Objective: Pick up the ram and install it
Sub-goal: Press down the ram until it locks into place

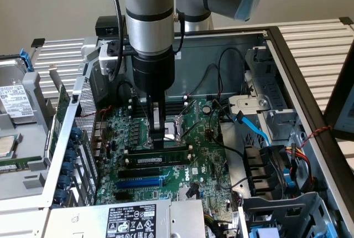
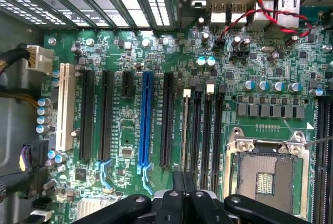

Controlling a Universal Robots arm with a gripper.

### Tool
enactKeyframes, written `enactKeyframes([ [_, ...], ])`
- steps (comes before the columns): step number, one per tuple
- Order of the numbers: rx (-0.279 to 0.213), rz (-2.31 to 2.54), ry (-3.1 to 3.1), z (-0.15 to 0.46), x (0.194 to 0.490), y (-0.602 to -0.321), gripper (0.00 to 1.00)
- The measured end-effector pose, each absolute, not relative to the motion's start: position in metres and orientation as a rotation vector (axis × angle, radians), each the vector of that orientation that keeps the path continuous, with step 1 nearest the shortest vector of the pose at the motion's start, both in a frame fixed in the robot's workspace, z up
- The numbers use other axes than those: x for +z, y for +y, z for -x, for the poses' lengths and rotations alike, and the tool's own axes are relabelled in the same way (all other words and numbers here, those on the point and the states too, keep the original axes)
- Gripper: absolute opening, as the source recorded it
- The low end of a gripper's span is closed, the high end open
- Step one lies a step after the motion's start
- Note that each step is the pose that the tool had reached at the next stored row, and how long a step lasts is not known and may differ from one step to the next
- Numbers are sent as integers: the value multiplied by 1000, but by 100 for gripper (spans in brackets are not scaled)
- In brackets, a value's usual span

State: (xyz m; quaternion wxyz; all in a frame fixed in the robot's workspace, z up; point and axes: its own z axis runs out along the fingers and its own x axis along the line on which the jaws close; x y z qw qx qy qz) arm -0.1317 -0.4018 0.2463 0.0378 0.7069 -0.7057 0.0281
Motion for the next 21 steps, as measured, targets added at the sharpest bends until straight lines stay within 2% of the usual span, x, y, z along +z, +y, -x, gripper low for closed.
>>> enactKeyframes([
  [3, 86, -2169, -2165, 132, 255, -402, 10],
  [21, 81, -2077, -2250, 132, 255, -402, 10],
])
